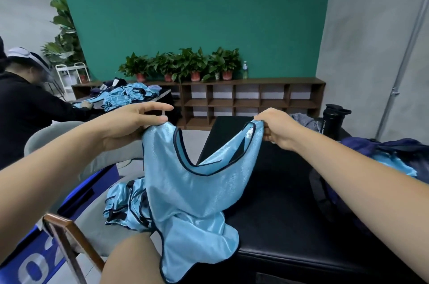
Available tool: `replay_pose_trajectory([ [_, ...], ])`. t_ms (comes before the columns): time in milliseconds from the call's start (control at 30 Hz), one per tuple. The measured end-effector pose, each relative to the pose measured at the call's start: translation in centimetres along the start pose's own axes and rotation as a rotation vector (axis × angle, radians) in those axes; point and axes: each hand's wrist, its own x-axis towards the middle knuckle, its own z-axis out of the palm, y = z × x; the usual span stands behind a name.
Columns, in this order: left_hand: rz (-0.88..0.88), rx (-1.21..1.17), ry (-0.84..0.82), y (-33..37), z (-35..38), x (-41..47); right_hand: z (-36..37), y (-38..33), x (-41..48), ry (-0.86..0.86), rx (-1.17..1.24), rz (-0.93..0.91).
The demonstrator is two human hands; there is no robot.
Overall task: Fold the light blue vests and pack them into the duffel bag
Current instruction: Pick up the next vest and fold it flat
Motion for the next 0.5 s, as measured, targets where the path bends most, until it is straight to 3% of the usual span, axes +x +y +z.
replay_pose_trajectory([
  [100,0.089,-0.118,0.097,1.1,0.5,0.3,-2.2,-1.5,-0.8,0.042,-0.037,-0.028],
  [300,0.263,-0.282,0.208,2.8,0.5,1.3,-6.7,-5.6,-2.4,0.335,0.004,-0.199],
  [400,0.235,-0.306,0.204,2.1,1.6,1.3,-7.6,-5.9,-3.7,0.384,-0.020,-0.235],
  [500,0.137,-0.278,0.165,-0.3,3.5,1.2,-6.4,-4.0,-5.3,0.324,-0.121,-0.193],
])
